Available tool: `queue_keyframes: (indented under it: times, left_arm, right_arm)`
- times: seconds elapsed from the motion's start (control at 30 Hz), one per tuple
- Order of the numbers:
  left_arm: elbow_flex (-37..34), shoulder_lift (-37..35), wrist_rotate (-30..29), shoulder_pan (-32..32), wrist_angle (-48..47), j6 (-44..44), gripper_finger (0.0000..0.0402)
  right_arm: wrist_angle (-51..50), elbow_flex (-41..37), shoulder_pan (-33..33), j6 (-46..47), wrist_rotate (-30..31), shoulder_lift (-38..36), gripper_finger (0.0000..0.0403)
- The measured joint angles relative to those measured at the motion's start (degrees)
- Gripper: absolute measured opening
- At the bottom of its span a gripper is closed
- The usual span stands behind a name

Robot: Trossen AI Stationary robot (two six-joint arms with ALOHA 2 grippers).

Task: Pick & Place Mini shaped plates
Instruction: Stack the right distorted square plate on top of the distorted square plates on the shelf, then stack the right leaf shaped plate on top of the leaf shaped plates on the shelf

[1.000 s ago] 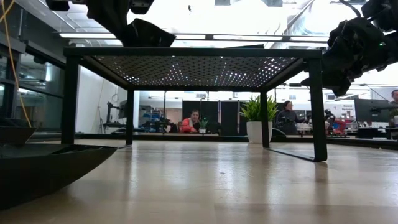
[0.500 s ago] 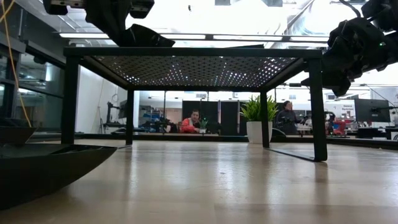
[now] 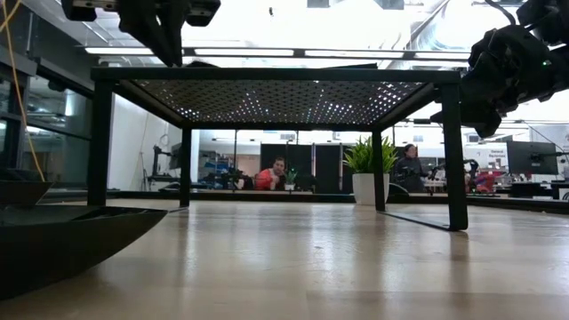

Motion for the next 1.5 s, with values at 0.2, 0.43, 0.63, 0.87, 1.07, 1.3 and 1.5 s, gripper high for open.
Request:
queue_keyframes:
  times: [0.2, 0.43, 0.63, 0.87, 1.07, 1.3, 1.5]
  left_arm:
    - [0.0, 0.0, -1.35, 0.0, 0.17, 0.04, 0.0069]
    - [0.06, -1.15, -4.5, 0.0, 1.02, 0.11, 0.0074]
    - [0.83, -3.34, -4.26, -0.31, 0.69, -5.7, 0.0074]
    - [2.92, -3.48, -4.2, -2.02, 0.67, -18.83, 0.0074]
    - [3.02, -3.48, -4.7, -6.4, 1.03, -32.26, 0.0074]
    - [3.02, -3.48, -5.42, -14.68, 1.23, -43.61, 0.0074]
    - [2.99, -3.47, -6.06, -23.65, 3.88, -49.97, 0.0074]
  right_arm:
    - [0.0, 0.02, 0.0, 0.0, 0.02, 0.0, 0.0246]
    - [0.0, 0.01, -0.01, 0.0, 0.01, 0.0, 0.0246]
    - [0.07, 0.01, 0.0, 0.0, 0.01, 0.03, 0.0246]
    - [0.01, 0.04, -0.01, 0.0, 0.01, 0.37, 0.0246]
    - [0.02, 0.04, 0.0, 0.0, 0.02, 0.37, 0.0246]
    - [0.02, 0.04, 0.0, 0.0, 0.0, 0.37, 0.0246]
    - [0.01, 0.04, 0.0, 0.0, 0.02, 0.37, 0.0246]
